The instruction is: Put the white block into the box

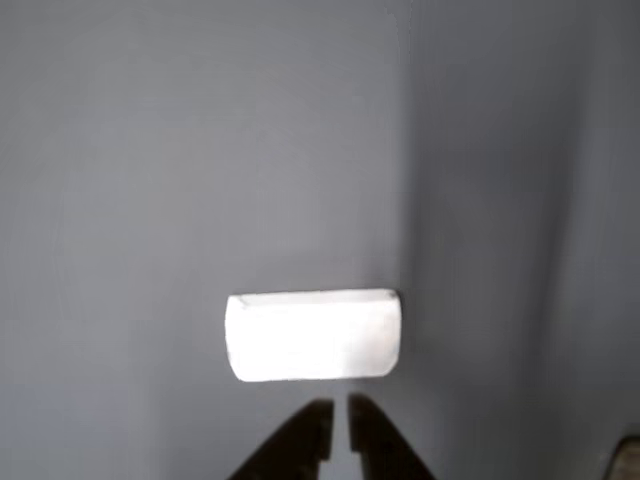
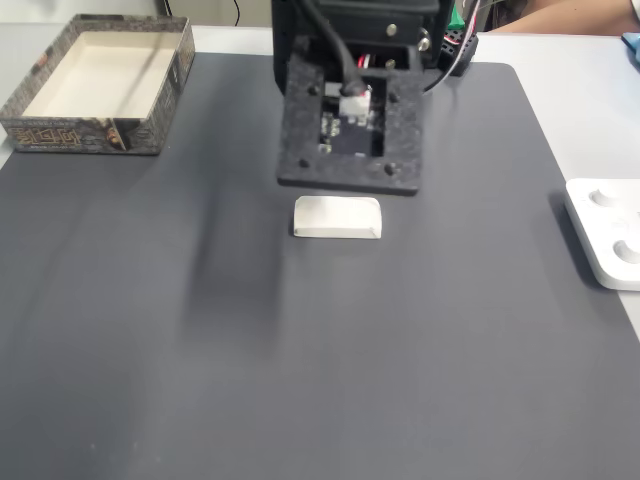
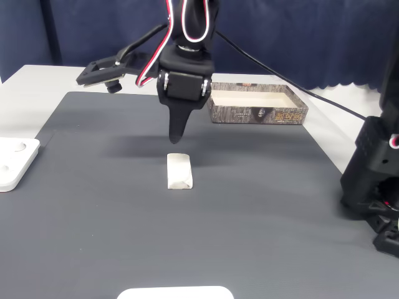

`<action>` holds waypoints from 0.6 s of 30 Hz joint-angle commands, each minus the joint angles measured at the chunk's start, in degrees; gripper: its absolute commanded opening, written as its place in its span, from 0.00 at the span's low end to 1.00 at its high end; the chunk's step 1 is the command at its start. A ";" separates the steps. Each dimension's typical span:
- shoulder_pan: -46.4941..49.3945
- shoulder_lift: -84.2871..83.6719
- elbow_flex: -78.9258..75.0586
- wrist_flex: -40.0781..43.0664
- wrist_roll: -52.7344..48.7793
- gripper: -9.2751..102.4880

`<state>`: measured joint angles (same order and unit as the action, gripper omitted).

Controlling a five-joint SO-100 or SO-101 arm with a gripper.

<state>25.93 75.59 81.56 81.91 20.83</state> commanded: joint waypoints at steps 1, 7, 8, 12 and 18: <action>0.09 0.79 -4.22 0.44 11.43 0.07; 1.49 2.20 -4.22 3.43 25.58 0.07; 1.93 2.55 -3.78 4.31 25.58 0.07; 2.29 4.04 -0.18 5.01 30.41 0.07; 2.81 4.13 -2.02 5.01 44.47 0.07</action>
<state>27.51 75.59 81.56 86.57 57.30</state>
